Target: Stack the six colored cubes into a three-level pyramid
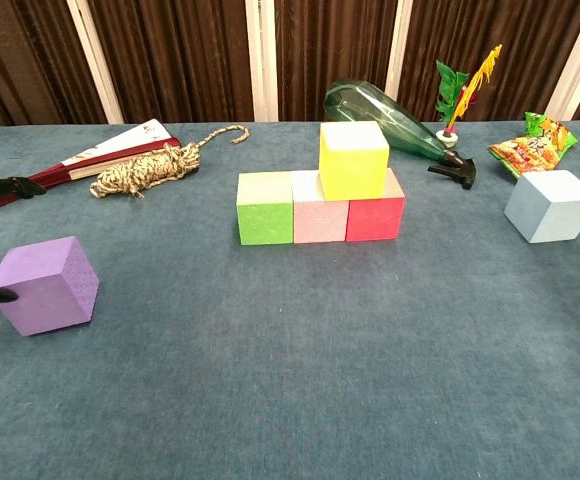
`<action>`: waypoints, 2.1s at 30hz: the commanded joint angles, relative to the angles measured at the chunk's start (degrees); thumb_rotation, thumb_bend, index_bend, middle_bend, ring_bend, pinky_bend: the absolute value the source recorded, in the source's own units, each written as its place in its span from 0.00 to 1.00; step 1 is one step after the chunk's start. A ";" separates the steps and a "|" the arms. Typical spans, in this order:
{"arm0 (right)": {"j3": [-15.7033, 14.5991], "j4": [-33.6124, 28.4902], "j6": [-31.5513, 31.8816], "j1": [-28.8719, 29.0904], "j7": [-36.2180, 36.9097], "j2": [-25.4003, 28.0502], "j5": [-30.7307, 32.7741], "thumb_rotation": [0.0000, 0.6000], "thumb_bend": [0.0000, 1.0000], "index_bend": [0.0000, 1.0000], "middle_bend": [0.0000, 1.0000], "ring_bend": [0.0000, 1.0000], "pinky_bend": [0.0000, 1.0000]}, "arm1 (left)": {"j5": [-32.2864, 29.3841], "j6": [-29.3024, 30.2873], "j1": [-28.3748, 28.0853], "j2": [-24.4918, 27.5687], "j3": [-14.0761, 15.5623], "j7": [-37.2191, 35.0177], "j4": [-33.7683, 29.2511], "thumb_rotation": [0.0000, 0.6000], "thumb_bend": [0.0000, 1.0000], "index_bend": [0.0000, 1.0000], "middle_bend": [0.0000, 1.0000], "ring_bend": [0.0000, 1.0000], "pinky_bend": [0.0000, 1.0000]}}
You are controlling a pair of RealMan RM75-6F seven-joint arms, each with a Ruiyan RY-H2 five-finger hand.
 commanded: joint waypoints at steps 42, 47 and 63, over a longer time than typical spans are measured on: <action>3.96 1.31 -3.39 -1.93 2.29 -0.21 0.45 1.00 0.29 0.00 0.00 0.00 0.05 | -14.27 -6.93 -21.45 5.76 -15.46 10.31 -8.01 1.00 0.35 0.01 0.37 0.05 0.08; 4.30 1.85 -4.12 -1.98 2.93 -0.31 0.90 1.00 0.29 0.00 0.00 0.00 0.05 | -19.82 -8.53 -26.71 3.48 -15.74 12.78 -4.51 1.00 0.35 0.01 0.37 0.05 0.08; 5.49 2.88 -6.38 -2.17 5.44 0.14 2.55 1.00 0.29 0.00 0.00 0.00 0.05 | -30.02 -9.62 -37.56 -5.99 -14.57 16.27 9.45 1.00 0.35 0.01 0.37 0.06 0.08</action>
